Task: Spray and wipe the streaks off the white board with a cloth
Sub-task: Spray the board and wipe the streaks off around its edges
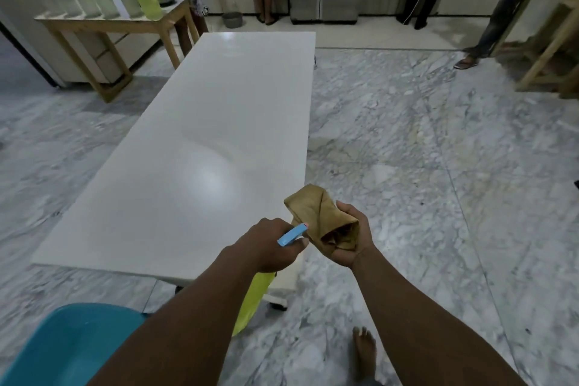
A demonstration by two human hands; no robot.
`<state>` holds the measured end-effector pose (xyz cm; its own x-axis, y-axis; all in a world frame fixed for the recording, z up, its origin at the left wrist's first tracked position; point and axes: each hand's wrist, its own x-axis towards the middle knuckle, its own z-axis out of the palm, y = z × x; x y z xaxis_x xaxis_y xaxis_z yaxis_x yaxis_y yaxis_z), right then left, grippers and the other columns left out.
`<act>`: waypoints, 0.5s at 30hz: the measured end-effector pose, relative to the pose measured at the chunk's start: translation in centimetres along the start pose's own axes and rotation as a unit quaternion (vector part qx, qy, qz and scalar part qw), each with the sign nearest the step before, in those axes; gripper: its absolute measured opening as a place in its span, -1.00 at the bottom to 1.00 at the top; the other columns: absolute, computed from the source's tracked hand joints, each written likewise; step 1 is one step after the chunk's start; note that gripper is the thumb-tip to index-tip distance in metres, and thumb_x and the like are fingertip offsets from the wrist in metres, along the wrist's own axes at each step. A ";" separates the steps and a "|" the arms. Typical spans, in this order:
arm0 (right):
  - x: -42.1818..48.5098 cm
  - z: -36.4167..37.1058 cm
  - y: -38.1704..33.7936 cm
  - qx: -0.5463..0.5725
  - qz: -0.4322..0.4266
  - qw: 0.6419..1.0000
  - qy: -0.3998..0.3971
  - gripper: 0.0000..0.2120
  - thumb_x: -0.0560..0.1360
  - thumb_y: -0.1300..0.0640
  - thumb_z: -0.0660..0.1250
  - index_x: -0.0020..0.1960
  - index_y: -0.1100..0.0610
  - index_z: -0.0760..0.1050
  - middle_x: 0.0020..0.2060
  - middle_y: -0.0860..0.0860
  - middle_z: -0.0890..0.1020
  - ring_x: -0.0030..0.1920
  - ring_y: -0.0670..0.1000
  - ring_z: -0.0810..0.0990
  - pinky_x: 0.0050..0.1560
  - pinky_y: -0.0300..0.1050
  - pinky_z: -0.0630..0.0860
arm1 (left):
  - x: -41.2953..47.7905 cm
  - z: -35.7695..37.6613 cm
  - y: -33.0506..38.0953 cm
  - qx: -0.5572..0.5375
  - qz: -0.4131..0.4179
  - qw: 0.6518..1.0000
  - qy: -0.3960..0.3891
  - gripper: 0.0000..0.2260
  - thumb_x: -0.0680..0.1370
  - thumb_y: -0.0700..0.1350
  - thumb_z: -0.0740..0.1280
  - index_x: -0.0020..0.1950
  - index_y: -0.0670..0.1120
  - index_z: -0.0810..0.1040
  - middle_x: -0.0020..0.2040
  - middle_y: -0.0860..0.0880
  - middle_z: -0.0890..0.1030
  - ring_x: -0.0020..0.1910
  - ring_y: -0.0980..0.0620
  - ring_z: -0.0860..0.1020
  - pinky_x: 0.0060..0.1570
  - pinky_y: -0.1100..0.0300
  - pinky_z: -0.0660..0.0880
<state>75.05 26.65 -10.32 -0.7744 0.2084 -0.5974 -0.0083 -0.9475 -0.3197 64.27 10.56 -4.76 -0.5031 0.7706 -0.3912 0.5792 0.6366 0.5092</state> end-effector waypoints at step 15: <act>12.5 -0.1 -26.6 -0.106 0.009 0.994 0.016 -0.57 0.57 0.00 0.22 0.23 0.32 0.56 0.12 0.31 0.64 -0.01 0.28 0.69 0.12 0.21 0.57 | 23.5 -5.0 13.0 0.022 -0.010 1.000 0.006 -0.58 0.64 0.18 0.29 -0.36 0.03 0.39 -0.35 0.03 0.50 -0.39 0.03 0.45 -0.35 0.16 0.32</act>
<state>65.64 54.45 -9.34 -0.7526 0.2032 -0.6264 0.1415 -0.8791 -0.4551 56.73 36.76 -3.51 -0.5223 0.7580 -0.3908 0.5963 0.6522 0.4680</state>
